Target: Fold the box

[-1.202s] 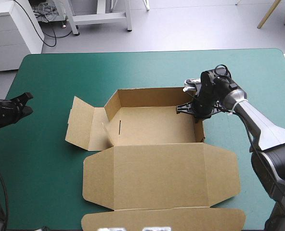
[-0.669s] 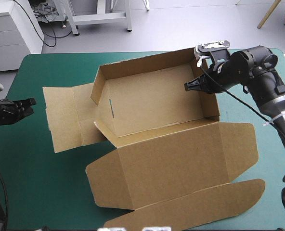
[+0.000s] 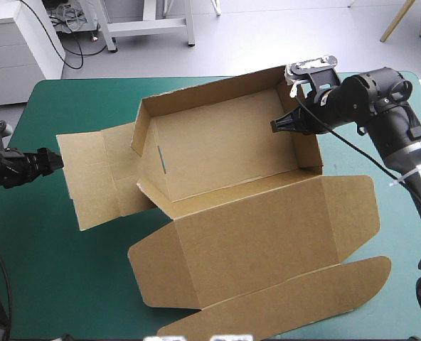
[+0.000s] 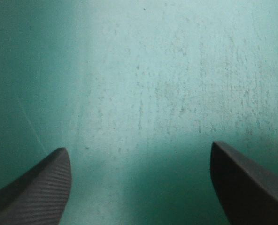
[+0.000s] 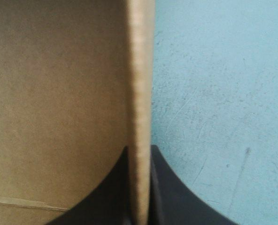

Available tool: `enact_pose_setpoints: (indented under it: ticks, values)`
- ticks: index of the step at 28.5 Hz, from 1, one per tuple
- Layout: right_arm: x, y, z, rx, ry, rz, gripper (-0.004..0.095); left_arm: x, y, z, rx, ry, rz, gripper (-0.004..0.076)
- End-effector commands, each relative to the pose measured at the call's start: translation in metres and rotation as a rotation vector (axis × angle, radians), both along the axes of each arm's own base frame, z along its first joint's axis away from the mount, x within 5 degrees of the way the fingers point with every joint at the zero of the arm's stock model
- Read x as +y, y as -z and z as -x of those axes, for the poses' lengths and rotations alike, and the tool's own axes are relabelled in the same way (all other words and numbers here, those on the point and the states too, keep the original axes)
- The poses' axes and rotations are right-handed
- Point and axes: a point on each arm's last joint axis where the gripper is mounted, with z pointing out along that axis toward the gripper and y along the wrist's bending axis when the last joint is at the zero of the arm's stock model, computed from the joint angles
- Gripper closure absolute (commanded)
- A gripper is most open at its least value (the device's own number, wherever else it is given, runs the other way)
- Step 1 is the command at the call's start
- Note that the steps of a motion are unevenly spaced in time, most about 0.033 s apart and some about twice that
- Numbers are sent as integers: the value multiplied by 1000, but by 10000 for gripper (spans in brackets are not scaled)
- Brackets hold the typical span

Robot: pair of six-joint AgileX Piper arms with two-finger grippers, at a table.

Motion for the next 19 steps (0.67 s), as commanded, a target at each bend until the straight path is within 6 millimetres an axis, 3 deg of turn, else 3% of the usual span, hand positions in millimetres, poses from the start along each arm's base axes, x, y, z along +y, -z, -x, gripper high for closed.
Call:
enact_pose_setpoints:
  ticks: [1, 9, 19]
  values:
    - [1, -29, 10, -136, -14, -102, 912, -6, -21, 1, -85, -12, 48, 108]
    - [5, -30, 5, -164, -18, -146, 913, -34, -10, 2, -211, 180, 346, 108]
    - [-8, -24, -14, -183, 26, -204, 913, -71, -26, 1, -314, 383, 536, 108]
